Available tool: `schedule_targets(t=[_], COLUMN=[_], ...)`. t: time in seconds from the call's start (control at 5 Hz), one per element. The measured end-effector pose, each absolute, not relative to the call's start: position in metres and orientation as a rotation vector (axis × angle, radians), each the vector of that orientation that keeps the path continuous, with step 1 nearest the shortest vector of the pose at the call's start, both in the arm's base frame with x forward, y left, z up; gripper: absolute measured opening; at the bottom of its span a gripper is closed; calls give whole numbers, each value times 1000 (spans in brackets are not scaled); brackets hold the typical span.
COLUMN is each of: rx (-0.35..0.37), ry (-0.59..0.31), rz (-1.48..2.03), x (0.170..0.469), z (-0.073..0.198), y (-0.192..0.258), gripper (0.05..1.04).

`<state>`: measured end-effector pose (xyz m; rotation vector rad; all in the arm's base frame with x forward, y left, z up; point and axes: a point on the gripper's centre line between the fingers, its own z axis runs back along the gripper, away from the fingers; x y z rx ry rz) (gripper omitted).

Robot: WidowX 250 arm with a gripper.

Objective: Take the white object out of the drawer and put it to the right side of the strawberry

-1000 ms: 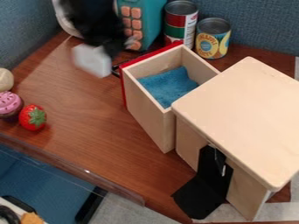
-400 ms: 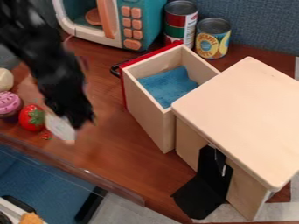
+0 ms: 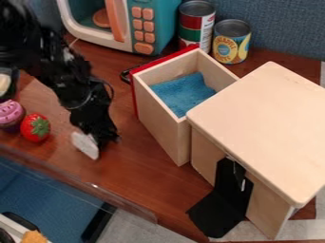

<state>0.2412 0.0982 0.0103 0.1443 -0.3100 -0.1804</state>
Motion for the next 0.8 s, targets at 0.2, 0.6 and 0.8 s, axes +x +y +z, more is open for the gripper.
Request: schedule_targets(t=[0.2, 0.6, 0.8], rx=[133, 88, 79], ry=[-293, -289, -345], rz=[-159, -157, -160], x=[237, 239, 240], z=[9, 73, 109], y=[98, 94, 89], gripper=[732, 1004, 1000])
